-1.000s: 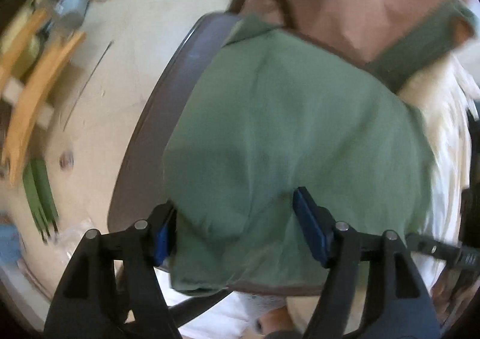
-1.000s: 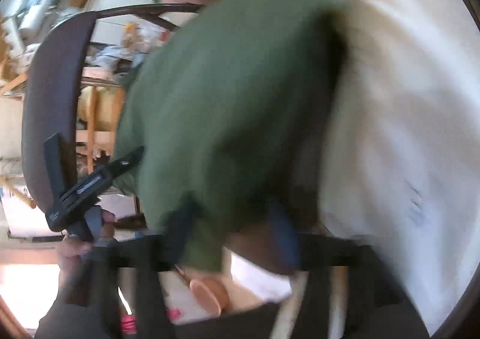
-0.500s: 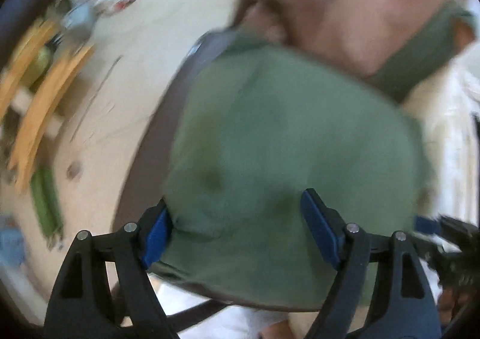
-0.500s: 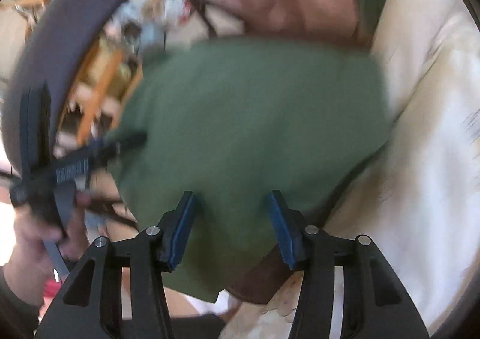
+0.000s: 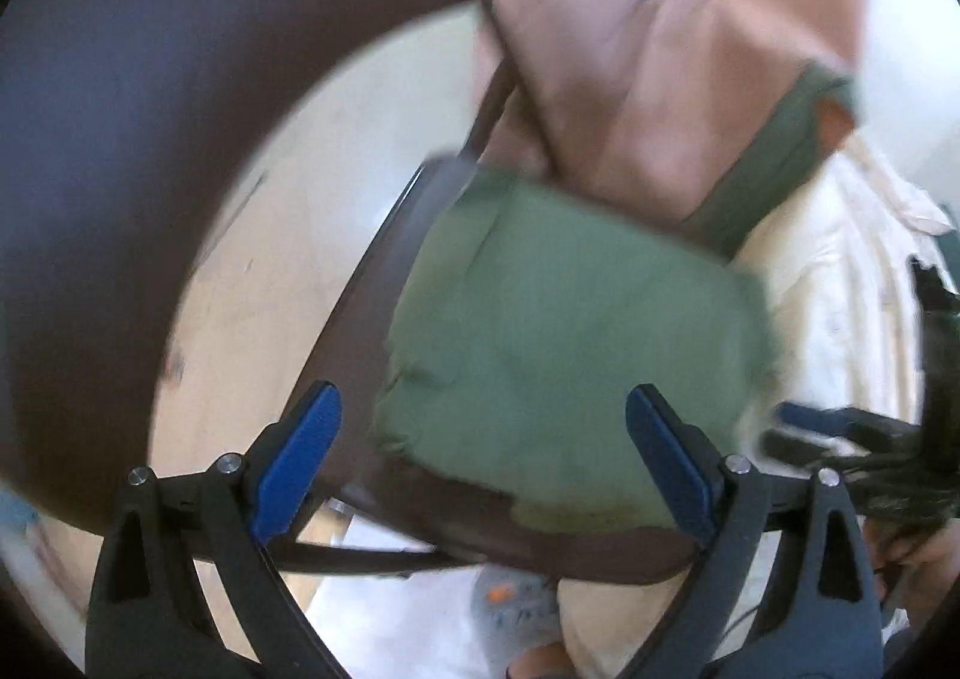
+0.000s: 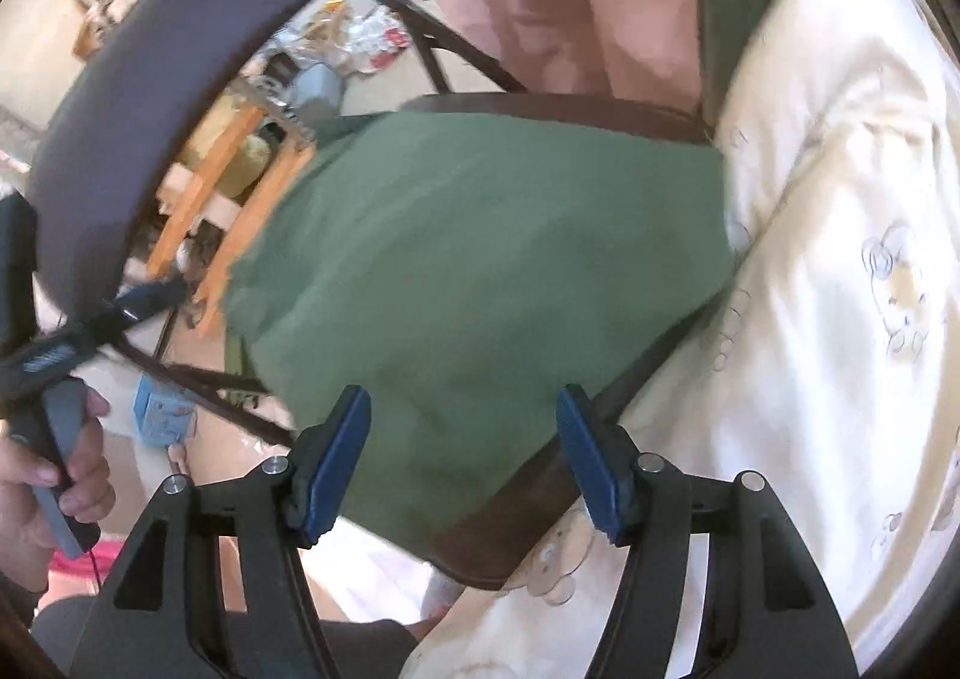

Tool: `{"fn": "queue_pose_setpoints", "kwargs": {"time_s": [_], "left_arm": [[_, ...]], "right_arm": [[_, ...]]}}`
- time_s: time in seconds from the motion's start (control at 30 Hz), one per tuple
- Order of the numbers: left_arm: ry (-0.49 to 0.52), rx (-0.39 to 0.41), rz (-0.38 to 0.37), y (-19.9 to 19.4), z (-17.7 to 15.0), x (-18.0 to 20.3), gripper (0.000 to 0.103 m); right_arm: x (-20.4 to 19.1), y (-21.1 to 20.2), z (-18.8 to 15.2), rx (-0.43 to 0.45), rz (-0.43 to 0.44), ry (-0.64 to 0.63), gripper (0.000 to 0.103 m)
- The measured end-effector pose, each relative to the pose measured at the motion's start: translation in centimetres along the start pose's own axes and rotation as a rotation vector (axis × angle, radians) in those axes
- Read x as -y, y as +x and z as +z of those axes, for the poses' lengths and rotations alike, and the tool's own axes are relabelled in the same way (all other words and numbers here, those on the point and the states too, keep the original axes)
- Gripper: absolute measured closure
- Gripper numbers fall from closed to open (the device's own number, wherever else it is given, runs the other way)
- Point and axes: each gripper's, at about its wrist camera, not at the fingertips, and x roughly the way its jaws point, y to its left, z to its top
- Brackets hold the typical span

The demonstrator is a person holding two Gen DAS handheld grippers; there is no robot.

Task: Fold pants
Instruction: 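Lower the pants onto the chair seat and open both tools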

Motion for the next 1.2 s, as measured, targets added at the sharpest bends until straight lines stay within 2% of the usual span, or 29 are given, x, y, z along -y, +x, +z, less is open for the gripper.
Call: {"fn": "queue_pose_setpoints", "kwargs": {"time_s": [0.07,0.13,0.17,0.2,0.33,0.4,0.53,0.6,0.7,0.77,0.83,0.9,0.97,1.0,1.1,1.2], "left_arm": [[0.034,-0.029,-0.068,0.8,0.5,1.1,0.009],[0.020,-0.103,-0.110,3.5,0.9,1.6,0.012],[0.024,-0.146,-0.128,5.1,0.8,2.0,0.017],[0.039,-0.203,-0.136,7.0,0.6,2.4,0.026],[0.114,-0.345,-0.125,12.3,-2.0,3.3,0.027],[0.103,-0.327,-0.142,13.3,-2.6,3.0,0.026],[0.138,-0.344,-0.117,14.1,-3.0,3.5,0.025],[0.152,-0.338,-0.093,14.2,-3.5,3.7,0.024],[0.160,-0.325,-0.059,13.3,-3.2,4.5,0.024],[0.170,-0.322,-0.058,11.7,-2.4,4.4,0.025],[0.193,-0.266,-0.083,9.6,-1.1,4.8,0.025],[0.208,-0.180,-0.094,7.5,1.3,5.1,0.025],[0.156,-0.110,-0.108,6.9,4.7,5.0,0.025],[0.135,-0.102,-0.098,7.0,5.4,4.7,0.025],[0.073,-0.149,-0.052,12.4,8.8,3.5,0.025],[-0.019,-0.250,-0.050,18.3,8.8,0.7,0.026]], "right_arm": [[-1.0,0.6,-0.1,-0.006,-0.015,-0.044,0.045],[-2.3,2.4,-0.4,-0.040,-0.036,-0.064,0.065],[-1.9,2.7,-0.9,-0.058,-0.047,-0.061,0.068],[-1.8,3.5,-1.3,-0.075,-0.039,-0.049,0.068],[-1.2,5.5,-2.5,-0.108,-0.018,-0.020,0.068],[-0.9,6.2,-2.4,-0.123,-0.012,-0.004,0.068],[-0.9,7.8,-2.7,-0.152,-0.066,-0.027,0.068],[-0.4,8.8,-2.7,-0.178,-0.065,0.005,0.067],[-0.3,8.6,-2.7,-0.169,-0.075,0.023,0.064],[-0.5,6.9,-2.2,-0.142,-0.042,0.013,0.064],[0.4,4.2,-1.1,-0.091,0.007,0.016,0.064],[1.6,1.9,0.4,-0.013,-0.013,0.028,0.064],[3.8,0.3,2.8,0.058,-0.055,0.075,0.064],[5.4,0.3,4.2,0.069,-0.077,0.122,0.061],[8.3,1.6,7.1,0.073,-0.120,0.209,0.061],[10.5,4.3,8.4,0.036,-0.179,0.226,0.064]]}}
